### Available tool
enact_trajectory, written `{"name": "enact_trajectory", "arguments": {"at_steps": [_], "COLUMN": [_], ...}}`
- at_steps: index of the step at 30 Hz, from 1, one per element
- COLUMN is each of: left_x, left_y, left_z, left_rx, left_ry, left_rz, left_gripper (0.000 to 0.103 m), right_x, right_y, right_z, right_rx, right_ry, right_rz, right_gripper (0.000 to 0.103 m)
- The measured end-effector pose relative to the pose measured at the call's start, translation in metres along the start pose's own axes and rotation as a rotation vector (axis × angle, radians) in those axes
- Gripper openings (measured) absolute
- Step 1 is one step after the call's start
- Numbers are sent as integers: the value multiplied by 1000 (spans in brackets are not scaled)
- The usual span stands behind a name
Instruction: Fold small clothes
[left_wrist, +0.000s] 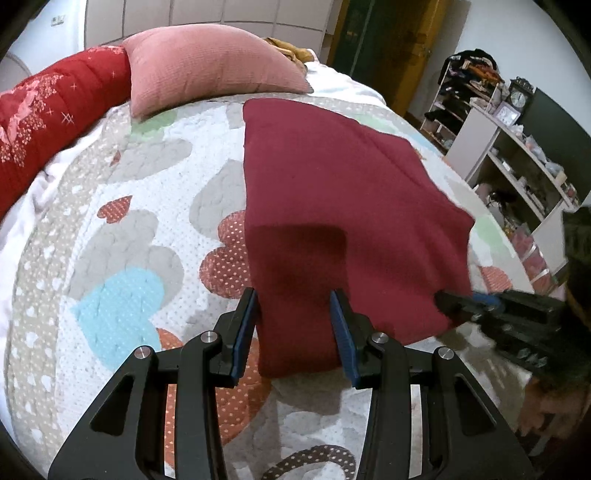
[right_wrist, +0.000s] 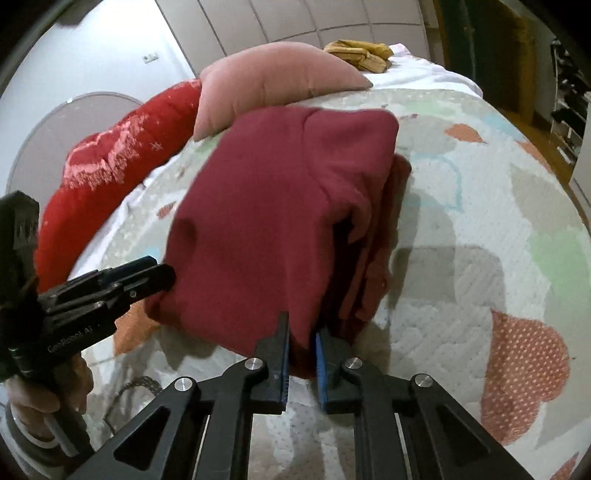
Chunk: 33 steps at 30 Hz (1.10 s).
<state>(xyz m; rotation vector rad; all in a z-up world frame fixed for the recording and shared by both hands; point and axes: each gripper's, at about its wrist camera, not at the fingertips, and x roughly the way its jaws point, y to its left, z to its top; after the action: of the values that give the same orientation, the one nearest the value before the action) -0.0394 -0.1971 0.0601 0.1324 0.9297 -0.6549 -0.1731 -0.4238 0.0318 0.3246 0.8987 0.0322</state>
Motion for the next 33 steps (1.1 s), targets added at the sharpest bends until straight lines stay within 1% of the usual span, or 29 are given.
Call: {"name": "enact_trajectory", "arguments": {"at_steps": [1,2,4,6,8,9,11,13,16,18,19,20,21,22,24,28,30,31,32,33], "left_x": [-2,-3,-6,-7,-5,-3,1,5,15,20,22,24,27,29,30,30,29,28,26,25], "left_y": [1,1,4,7,10,11,10,9,6,3,3,3,4,4,4,4,7,10,13,17], "left_z": [1,2,7,13,22,25,30,33,36,37,37,37,37,37,36,36,37,38,40,41], "left_rx": [3,5,4,-3,-18,-22,-24,-22,-12,-1,1,0,-2,-2,-2,-7,-22,-28,-34,-45], "left_ry": [-5,-8,-24,-37,-44,-43,-41,-43,-35,-41,-49,-48,-44,-44,-46,-42,-40,-40,-46,-57], "left_rz": [1,3,14,18,18,17,9,4,-1,10,9,3,-1,0,-1,-5,-27,-45,-60,-77], "left_gripper": [40,40,40,40,40,40,40,40,40,48,53,55,56,57,58,58,58,58,58,58], "right_x": [-4,-9,-23,-42,-52,-54,-49,-35,-9,3,10,17,26,34,37,31,20,14,10,2], "right_y": [-1,-2,-4,-1,4,7,12,15,15,11,6,1,-7,-14,-25,-26,-27,-28,-28,-32], "right_z": [1,3,7,15,22,28,42,55,71,76,78,79,81,82,83,83,79,76,74,68], "right_rx": [10,24,47,36,24,20,20,7,-23,-35,-39,-41,-33,-12,20,22,45,58,71,90], "right_ry": [-11,-18,-39,-98,-144,-168,-189,-190,-176,-163,-155,-140,-115,-96,-101,-101,-116,-127,-138,-158], "right_rz": [10,25,28,9,-10,-5,12,11,-21,-63,-103,-142,-158,-148,-131,-124,-85,-68,-53,-36], "right_gripper": [12,18,26,27,28,29,29,29,29,29,29,29,29,29,29,29,35,44,58,66]}}
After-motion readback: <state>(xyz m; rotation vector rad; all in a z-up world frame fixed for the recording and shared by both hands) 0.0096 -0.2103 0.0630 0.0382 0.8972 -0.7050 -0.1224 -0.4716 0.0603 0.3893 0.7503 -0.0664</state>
